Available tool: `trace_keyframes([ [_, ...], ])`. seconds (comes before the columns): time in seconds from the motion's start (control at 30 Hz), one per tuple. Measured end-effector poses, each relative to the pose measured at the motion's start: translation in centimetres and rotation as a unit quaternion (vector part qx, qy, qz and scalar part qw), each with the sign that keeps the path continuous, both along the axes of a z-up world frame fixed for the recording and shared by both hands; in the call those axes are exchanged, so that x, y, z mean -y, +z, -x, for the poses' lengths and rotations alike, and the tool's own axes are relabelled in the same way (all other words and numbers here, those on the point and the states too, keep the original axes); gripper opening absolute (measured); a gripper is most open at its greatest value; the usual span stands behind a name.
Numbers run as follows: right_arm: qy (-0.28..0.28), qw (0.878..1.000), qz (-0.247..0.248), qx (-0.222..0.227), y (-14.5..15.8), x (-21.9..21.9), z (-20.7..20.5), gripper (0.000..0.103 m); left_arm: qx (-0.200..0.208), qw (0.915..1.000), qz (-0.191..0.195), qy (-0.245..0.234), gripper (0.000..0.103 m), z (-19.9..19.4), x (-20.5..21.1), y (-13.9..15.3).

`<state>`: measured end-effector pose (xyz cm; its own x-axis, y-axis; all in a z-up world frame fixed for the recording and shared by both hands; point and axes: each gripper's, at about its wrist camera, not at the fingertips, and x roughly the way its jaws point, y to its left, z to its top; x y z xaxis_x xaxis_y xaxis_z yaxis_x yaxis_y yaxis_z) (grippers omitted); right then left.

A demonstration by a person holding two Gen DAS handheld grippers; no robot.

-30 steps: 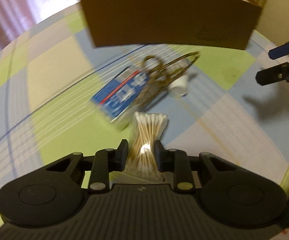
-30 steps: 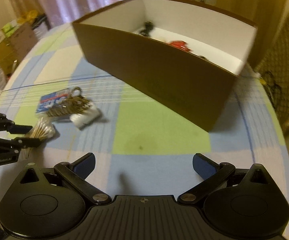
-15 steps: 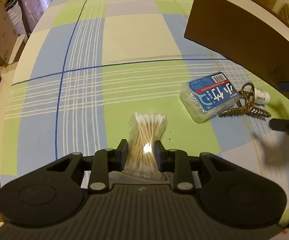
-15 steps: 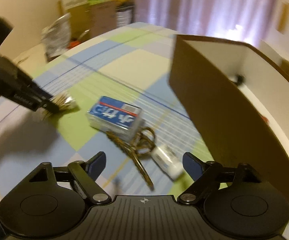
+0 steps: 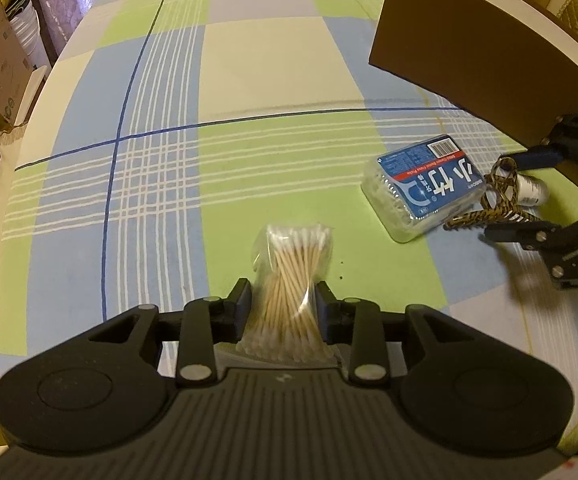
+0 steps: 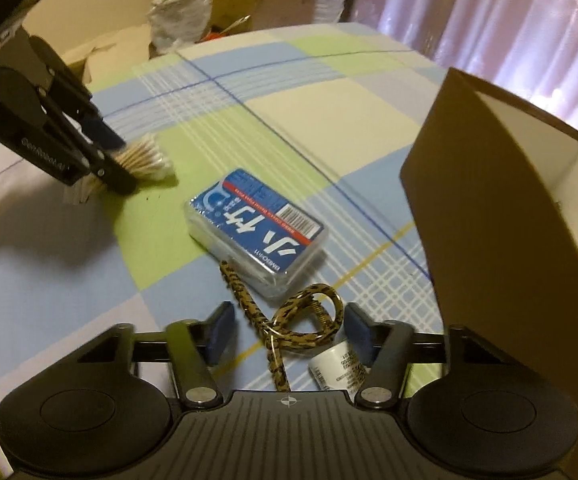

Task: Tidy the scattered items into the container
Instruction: 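Grasp the bag of cotton swabs with the left gripper while the right gripper reaches the claw clip, then carry the swab bag and brown claw clip over the brown box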

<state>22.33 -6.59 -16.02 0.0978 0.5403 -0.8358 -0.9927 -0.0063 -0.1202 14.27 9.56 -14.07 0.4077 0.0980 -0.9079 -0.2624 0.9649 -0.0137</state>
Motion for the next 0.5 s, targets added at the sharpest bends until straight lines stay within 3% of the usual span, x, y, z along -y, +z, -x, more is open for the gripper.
trace_keyframes([
  [0.17, 0.004, 1.0, -0.003, -0.001, 0.2, 0.4, 0.7, 0.047, -0.002, 1.0, -0.004, -0.001, 0.029, -0.4, 0.0, 0.0],
  [0.23, 0.012, 1.0, -0.005, 0.001, 0.5, 0.8, 1.4, 0.041, -0.001, 1.0, -0.005, -0.001, 0.029, -0.4, 0.0, 0.0],
  [0.3, 0.009, 1.0, -0.004, -0.012, 0.7, 1.3, 2.0, 0.036, -0.001, 1.0, -0.006, -0.001, 0.03, -0.5, 0.0, 0.0],
  [0.5, -0.032, 0.998, 0.001, -0.051, 1.0, 3.1, 2.9, 0.035, 0.0, 0.9999, -0.01, -0.013, 0.03, -0.4, 0.3, 0.0],
])
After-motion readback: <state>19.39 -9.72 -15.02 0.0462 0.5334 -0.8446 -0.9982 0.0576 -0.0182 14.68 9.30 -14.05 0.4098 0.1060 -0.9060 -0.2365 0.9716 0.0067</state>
